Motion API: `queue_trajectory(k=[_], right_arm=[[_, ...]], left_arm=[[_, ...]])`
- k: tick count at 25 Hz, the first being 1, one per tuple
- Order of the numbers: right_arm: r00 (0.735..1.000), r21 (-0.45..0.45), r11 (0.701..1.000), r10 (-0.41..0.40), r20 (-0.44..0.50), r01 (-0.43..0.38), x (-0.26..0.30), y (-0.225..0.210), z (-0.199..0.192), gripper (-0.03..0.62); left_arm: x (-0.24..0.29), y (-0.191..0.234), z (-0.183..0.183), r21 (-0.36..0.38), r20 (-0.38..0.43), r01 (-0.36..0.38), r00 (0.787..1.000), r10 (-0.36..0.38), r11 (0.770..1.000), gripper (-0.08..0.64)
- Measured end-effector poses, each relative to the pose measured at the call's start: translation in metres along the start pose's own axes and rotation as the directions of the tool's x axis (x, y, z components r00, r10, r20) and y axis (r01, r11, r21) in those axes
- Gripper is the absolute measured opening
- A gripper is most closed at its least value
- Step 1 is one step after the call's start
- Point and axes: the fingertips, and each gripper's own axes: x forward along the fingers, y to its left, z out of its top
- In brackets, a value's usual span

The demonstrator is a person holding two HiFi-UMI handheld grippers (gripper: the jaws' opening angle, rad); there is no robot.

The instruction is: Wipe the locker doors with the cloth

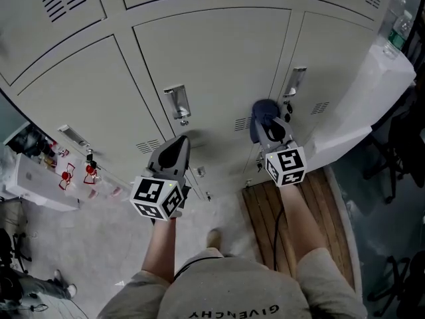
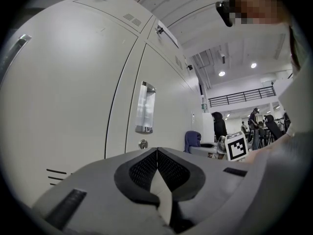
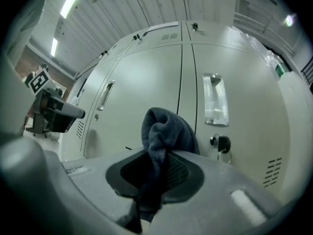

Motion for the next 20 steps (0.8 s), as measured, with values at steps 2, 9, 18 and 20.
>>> queue_trajectory(k=[2, 9, 18, 20], right_arm=[[1.000, 0.021, 1.000, -0.002, -0.030, 0.003, 0.000, 0.002, -0.017, 0.057], [0.990, 0.082, 0.996, -0.018, -0.142, 0.030, -0.001, 0.013, -0.077, 0.057], [0.969, 0.112, 0.993, -0.016, -0.246, 0.044, -0.002, 0.019, -0.122, 0.057], [0.961, 0.121, 0.992, -0.012, -0.276, 0.047, -0.003, 0.021, -0.128, 0.058]], left_arm=[[-0.002, 0.001, -0.002, -0.001, -0.004, -0.004, 1.000, 0.004, 1.000, -0.002], [-0.015, 0.009, -0.012, -0.009, -0.023, -0.026, 0.999, 0.026, 1.000, -0.002], [-0.038, 0.023, -0.029, -0.027, -0.049, -0.073, 0.996, 0.072, 0.997, -0.002], [-0.044, 0.025, -0.031, -0.031, -0.049, -0.082, 0.996, 0.081, 0.996, -0.002]])
